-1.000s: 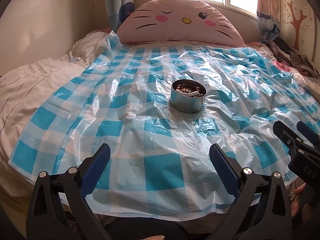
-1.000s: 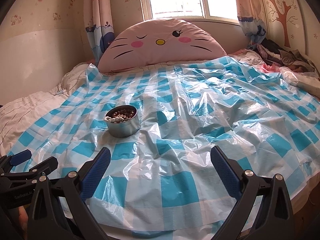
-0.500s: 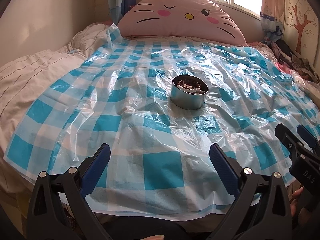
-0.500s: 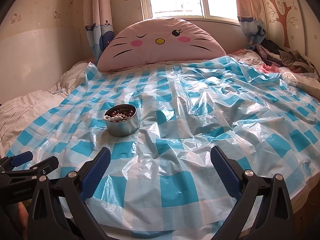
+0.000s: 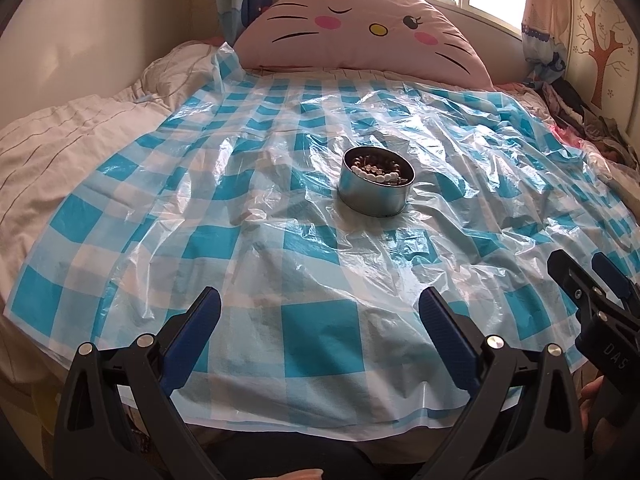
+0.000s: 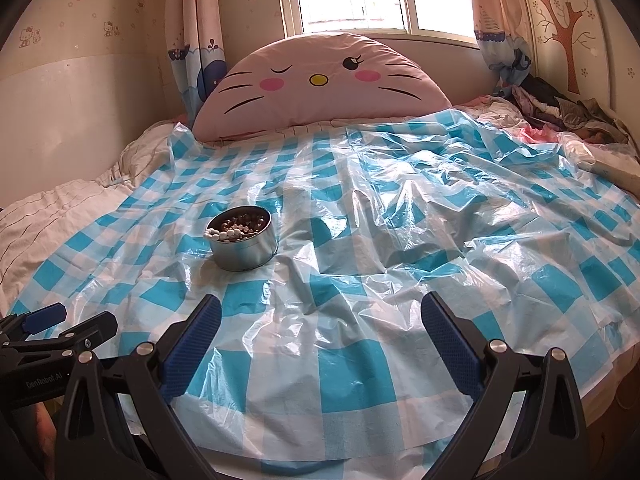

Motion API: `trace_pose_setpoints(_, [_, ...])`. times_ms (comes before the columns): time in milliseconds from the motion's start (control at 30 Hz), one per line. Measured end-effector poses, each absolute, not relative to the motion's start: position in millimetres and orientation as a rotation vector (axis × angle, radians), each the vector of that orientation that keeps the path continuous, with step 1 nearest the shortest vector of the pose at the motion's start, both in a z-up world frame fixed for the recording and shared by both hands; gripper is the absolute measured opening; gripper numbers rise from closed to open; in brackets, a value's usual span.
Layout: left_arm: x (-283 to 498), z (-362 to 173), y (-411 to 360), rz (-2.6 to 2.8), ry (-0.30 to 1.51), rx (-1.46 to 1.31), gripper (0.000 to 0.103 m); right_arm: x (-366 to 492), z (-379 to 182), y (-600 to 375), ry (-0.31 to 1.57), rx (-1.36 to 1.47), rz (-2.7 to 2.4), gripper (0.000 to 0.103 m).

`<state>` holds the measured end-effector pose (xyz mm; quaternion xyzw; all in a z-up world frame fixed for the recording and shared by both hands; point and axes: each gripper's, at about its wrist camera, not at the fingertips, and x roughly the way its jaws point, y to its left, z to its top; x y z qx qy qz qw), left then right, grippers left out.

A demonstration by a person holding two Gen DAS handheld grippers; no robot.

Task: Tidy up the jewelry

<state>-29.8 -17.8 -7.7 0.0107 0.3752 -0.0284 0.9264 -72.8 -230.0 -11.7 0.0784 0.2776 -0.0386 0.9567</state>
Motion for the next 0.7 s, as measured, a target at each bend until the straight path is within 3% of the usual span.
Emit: trace_pose_setpoints(700, [-31.1,-10.8,-20.5,-0.069,0.786,0.003,0.095,-72.8,-13.3,-229.9,0.563,0.154,-0.08,0.096])
